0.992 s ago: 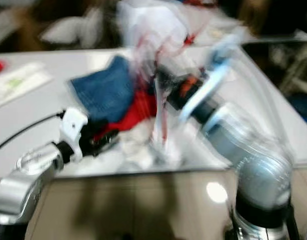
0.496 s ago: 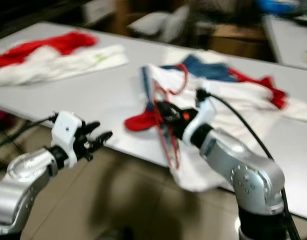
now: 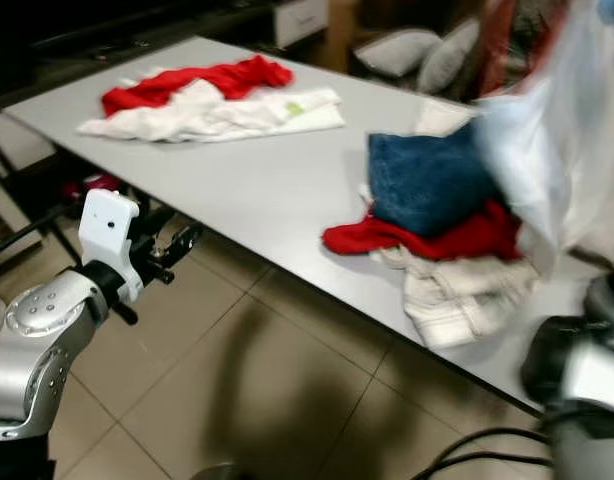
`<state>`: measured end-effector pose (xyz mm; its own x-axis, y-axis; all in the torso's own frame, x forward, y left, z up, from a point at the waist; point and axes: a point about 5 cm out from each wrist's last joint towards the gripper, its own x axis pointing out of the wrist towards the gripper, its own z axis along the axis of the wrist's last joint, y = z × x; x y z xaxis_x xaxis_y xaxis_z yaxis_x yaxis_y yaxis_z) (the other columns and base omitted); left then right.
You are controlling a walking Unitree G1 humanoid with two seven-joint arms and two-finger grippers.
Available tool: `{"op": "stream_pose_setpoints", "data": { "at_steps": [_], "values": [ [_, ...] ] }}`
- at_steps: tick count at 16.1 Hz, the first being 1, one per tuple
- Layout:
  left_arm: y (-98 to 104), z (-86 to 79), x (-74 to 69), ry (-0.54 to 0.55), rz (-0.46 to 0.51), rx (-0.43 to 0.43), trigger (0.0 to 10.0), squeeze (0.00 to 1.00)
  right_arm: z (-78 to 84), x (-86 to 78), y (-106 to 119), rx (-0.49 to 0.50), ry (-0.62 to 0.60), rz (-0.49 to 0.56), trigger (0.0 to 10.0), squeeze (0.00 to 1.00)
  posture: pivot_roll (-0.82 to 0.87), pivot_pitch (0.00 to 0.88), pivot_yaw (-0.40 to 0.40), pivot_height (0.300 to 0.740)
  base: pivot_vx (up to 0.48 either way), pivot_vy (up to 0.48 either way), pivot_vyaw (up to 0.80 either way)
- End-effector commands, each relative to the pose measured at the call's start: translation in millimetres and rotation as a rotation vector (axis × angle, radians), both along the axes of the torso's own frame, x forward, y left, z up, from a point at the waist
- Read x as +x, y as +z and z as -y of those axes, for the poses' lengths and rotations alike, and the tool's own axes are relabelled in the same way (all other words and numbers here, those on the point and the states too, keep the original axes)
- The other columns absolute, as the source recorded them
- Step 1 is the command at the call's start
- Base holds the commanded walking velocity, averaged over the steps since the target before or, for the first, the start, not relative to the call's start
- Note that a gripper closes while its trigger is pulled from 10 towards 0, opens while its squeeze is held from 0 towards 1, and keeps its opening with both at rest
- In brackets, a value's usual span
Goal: Hang hanger
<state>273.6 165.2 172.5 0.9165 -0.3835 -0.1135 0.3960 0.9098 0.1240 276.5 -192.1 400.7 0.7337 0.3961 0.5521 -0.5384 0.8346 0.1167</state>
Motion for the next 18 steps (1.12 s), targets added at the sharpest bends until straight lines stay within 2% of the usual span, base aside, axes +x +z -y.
{"op": "stream_pose_setpoints", "data": {
  "at_steps": [1,2,4,5,6,7,9,10,11,12,13,14,15,16,17,18],
  "values": [
    [-1,-2.5,0.8,0.021,0.0,0.007,10.0,0.0,-31.4,5.3,-22,-0.067,0.147,-0.095,10.0,0.0,-0.05,0.0,0.005,0.74,0.0,0.0,0.8],
    [-1,-2.1,0.8,0.025,0.002,0.009,10.0,0.0,-55.4,8.7,-58,-0.148,0.212,-0.202,10.0,0.0,-0.04,0.0,0.002,0.74,0.0,0.0,0.8],
    [-3,-1.4,0.5,0.03,0.002,0.011,10.0,0.0,-87.2,4.8,-122,-0.26,0.314,-0.408,10.0,0.0,-0.04,0.0,-0.003,0.74,0.0,0.0,0.8],
    [-3,-1.3,0.3,0.031,0.001,0.012,10.0,0.0,-91.3,2.6,-134,-0.284,0.322,-0.441,10.0,0.0,-0.03,0.0,-0.005,0.74,0.0,0.0,0.8],
    [-5,-2.4,-0.6,0.036,-0.002,0.027,10.0,0.0,-97.5,-4.0,-158,-0.303,0.337,-0.526,10.0,0.0,-0.03,0.0,-0.006,0.74,0.0,0.0,0.8],
    [-5,-2.7,-0.6,0.04,-0.003,0.026,10.0,0.0,-98.0,-6.1,-163,-0.293,0.338,-0.546,10.0,0.0,-0.03,0.0,-0.008,0.74,0.0,0.0,0.8],
    [-7,-3.5,-0.8,0.05,-0.01,0.036,10.0,0.0,-92.6,-6.3,-168,-0.285,0.32,-0.552,10.0,0.0,-0.03,0.001,-0.008,0.74,0.0,0.0,0.8],
    [-8,-3.1,-0.7,0.055,-0.012,0.038,10.0,0.0,-82.9,-0.2,-169,-0.251,0.273,-0.559,10.0,0.0,-0.03,0.0,-0.008,0.74,0.0,0.0,0.8],
    [-8,-2.4,-0.3,0.058,-0.009,0.037,10.0,0.0,-69.7,8.3,-162,-0.197,0.218,-0.546,10.0,0.0,-0.03,0.001,-0.008,0.74,0.0,0.0,0.8],
    [-8,-2.3,0.2,0.06,-0.006,0.035,10.0,0.0,-61.8,13.0,-152,-0.19,0.189,-0.509,10.0,0.0,-0.03,0.002,-0.008,0.74,0.0,0.0,0.8],
    [-6,-3.5,1.4,0.067,0.004,0.031,10.0,0.0,-42.7,22.2,-111,-0.138,0.128,-0.383,10.0,0.0,-0.03,0.002,-0.008,0.74,0.0,0.0,0.8],
    [-5,-4.1,1.7,0.07,0.007,0.03,10.0,0.0,-37.5,23.4,-97,-0.114,0.115,-0.339,10.0,0.0,-0.03,0.002,-0.008,0.74,0.0,0.0,0.8],
    [-4,-6.1,2.4,0.081,0.012,0.032,10.0,0.0,-33.9,16.6,-50,-0.025,0.174,-0.175,10.0,0.0,-0.03,0.002,-0.008,0.74,0.0,0.0,0.8],
    [-6,-6.2,1.6,0.087,0.01,0.035,10.0,0.0,-46.1,3.0,-32,-0.022,0.296,-0.091,10.0,0.0,-0.04,0.003,-0.014,0.74,0.0,0.0,0.8],
    [-7,-5.3,0.9,0.086,0.008,0.037,10.0,0.0,-53.0,0.9,-40,-0.053,0.326,-0.108,10.0,0.0,-0.04,0.003,-0.014,0.74,0.0,0.0,0.8],
    [-8,-2.7,-0.3,0.079,0.006,0.042,10.0,0.0,-62.5,5.5,-76,-0.138,0.305,-0.227,10.0,0.0,-0.03,0.005,-0.017,0.74,0.0,0.0,0.8]
  ]
}}
